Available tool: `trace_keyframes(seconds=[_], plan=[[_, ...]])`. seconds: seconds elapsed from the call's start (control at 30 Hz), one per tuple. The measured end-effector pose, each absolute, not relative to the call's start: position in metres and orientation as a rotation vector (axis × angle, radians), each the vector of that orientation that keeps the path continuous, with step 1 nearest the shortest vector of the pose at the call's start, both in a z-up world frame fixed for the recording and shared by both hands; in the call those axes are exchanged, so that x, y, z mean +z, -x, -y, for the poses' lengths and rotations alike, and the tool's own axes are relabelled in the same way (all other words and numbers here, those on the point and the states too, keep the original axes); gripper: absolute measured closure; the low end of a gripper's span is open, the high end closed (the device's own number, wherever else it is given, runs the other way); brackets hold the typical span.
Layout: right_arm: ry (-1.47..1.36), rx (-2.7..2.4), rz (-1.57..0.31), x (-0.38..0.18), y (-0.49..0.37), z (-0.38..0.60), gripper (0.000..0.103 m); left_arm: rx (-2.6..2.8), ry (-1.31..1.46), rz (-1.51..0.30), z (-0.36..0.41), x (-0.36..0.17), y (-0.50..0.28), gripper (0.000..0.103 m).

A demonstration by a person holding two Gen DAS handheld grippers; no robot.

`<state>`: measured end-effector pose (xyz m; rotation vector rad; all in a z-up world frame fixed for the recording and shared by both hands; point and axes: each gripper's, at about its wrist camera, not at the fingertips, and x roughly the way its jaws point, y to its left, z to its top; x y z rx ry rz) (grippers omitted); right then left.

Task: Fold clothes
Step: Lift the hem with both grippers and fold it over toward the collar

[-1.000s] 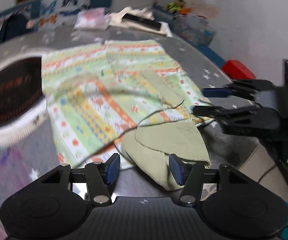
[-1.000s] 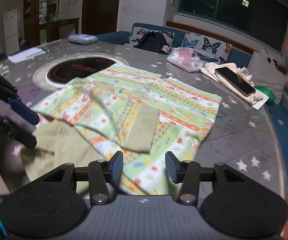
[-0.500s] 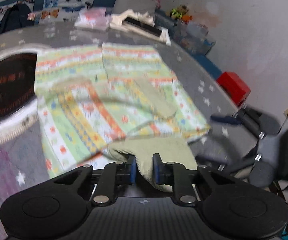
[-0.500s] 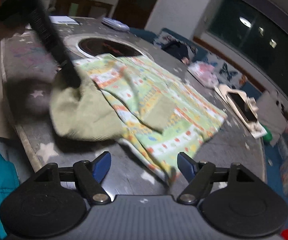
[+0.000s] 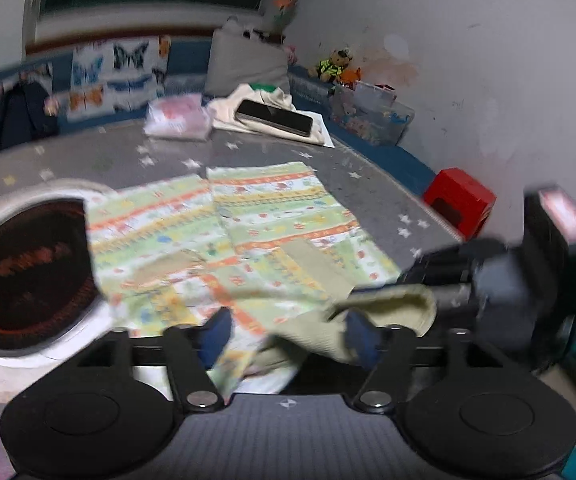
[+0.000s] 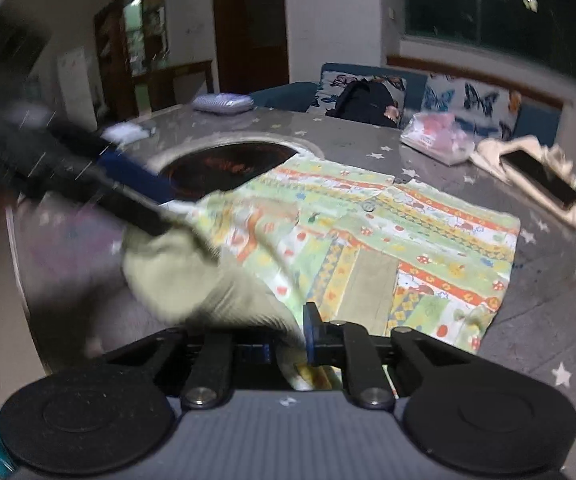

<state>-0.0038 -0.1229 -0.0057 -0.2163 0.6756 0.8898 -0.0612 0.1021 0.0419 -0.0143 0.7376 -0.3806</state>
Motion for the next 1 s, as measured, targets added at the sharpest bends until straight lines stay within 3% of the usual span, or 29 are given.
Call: trace_keyframes(seconds=[0.07, 0.3, 0.4, 0.47, 0.5, 0.57, 0.63, 0.77, 1.0], plan=[[0.167, 0.889, -0.706, -0.003, -0.005, 0.127, 0.09, -0.372, -0.086, -0.703, -0.098, 0.037, 0.074, 0.012], [0.107, 0.872, -0.741, 0.001, -0.013, 0.126, 0.09, -0.348, -0.379, -0.648, -0.072, 0.001, 0.085, 0.011], [0.109, 0.866, -0.734, 0.002, -0.01, 0.125, 0.091, -0.329, -0.438, -0.641, -0.069, -0.013, 0.078, 0.024], [0.113, 0.861, -0.727, 0.003, -0.008, 0.125, 0.092, -0.33, -0.475, -0.64, -0.069, -0.021, 0.074, 0.051], [0.114, 0.857, -0.722, 0.003, -0.007, 0.125, 0.092, -0.33, -0.493, -0.642, -0.069, -0.023, 0.073, 0.058], [0.121, 0.853, -0.71, 0.003, -0.004, 0.126, 0.094, -0.335, -0.487, -0.646, -0.072, -0.022, 0.073, 0.081], [0.131, 0.862, -0.694, 0.005, 0.003, 0.127, 0.094, -0.355, -0.461, -0.641, -0.077, -0.016, 0.076, 0.089], [0.153, 0.903, -0.672, 0.014, 0.022, 0.136, 0.095, -0.414, -0.435, -0.608, -0.081, 0.004, 0.096, 0.095], [0.163, 0.992, -0.721, 0.045, 0.068, 0.167, 0.095, -0.605, -0.387, -0.611, -0.077, 0.039, 0.158, 0.095]])
